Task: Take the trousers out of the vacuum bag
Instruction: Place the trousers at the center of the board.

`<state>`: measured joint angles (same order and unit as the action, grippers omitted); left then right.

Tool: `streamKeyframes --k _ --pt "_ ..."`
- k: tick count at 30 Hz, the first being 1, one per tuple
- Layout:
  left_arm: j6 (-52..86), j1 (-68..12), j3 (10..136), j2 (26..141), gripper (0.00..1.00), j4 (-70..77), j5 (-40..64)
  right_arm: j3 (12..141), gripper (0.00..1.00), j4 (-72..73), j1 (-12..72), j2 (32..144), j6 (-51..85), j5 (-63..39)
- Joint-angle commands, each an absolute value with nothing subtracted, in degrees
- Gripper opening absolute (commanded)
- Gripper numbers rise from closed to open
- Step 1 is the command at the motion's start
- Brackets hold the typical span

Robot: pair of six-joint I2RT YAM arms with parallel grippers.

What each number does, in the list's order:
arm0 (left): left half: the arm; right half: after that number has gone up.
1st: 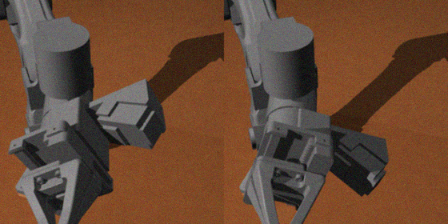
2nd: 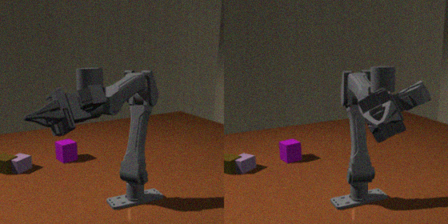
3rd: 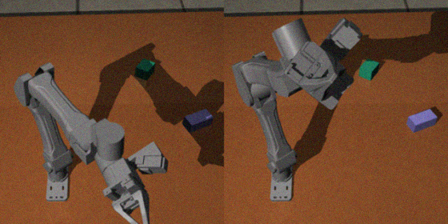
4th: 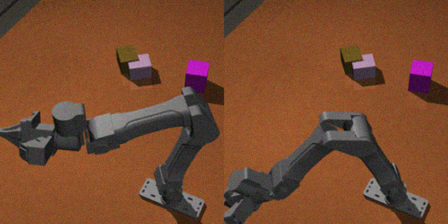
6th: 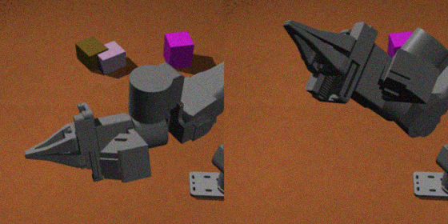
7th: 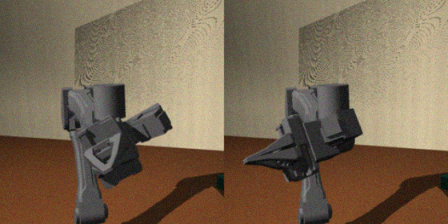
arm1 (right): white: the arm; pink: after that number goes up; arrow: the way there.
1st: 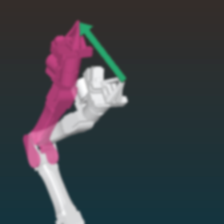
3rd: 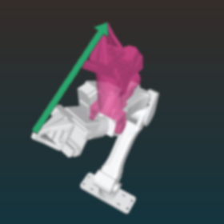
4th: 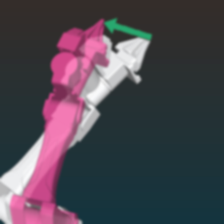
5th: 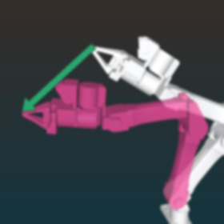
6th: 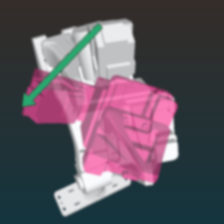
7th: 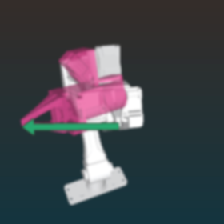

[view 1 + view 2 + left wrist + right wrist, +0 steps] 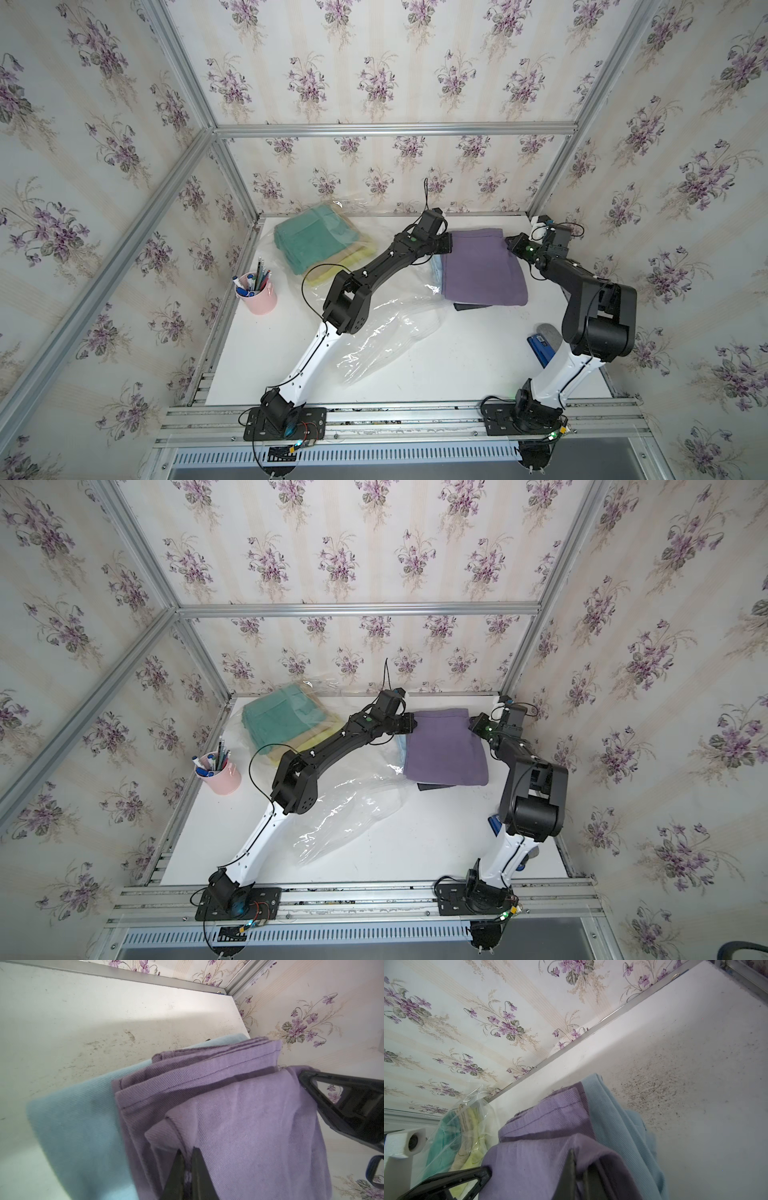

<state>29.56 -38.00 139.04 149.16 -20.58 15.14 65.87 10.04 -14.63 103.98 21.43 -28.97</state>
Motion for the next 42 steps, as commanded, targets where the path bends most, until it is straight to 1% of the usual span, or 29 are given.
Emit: streamKeyframes --k 1,3,6,18,22,25,26,29,35,37,39,42 --pt "29.36 -37.79 134.36 145.21 0.05 -18.62 12.93 67.16 0.01 10.61 -14.59 104.22 21.28 -28.48" --pt "29.4 -37.45 129.6 142.34 0.04 -16.29 11.92 67.64 0.0 10.85 -14.54 104.33 21.48 -28.3" --pt "29.37 -37.05 127.59 141.07 0.04 -15.82 11.57 68.99 0.0 11.07 -14.28 105.06 21.92 -29.26" --pt "30.49 -36.05 130.74 144.92 0.07 -18.02 11.13 76.75 0.01 8.07 -11.92 112.15 20.97 -28.05" --pt "31.1 -35.77 131.49 146.22 0.12 -18.33 12.52 76.81 0.07 8.02 -11.94 113.67 21.27 -27.63" --pt "31.37 -35.77 131.6 146.71 0.17 -18.53 12.95 76.93 0.14 7.65 -11.94 114.59 21.68 -26.91" --pt "31.46 -35.75 131.57 146.74 0.2 -18.48 13.01 76.91 0.18 7.63 -11.93 114.75 21.95 -26.73" --pt "31.16 -35.77 131.52 146.2 0.34 -18.59 13.44 77.59 0.32 6.31 -11.95 114.42 22.25 -25.97" --pt "31.25 -35.66 130.38 141.79 0.58 -18.9 16.25 74.53 0.62 5.27 -11.95 108.11 22.12 -22.07" --pt "30.71 -35.63 128.45 139.17 0.69 -18.9 16.97 71.2 0.74 6.14 -11.86 104.58 21.56 -19.82" --pt "30.08 -35.67 126.0 136.29 0.81 -18.75 17.77 67.8 0.84 6.75 -11.54 100.83 20.53 -17.64" --pt "28.4 -35.61 121.24 131.23 0.99 -18.76 18.61 63.2 0.92 6.69 -9.48 95.57 18.18 -13.98"
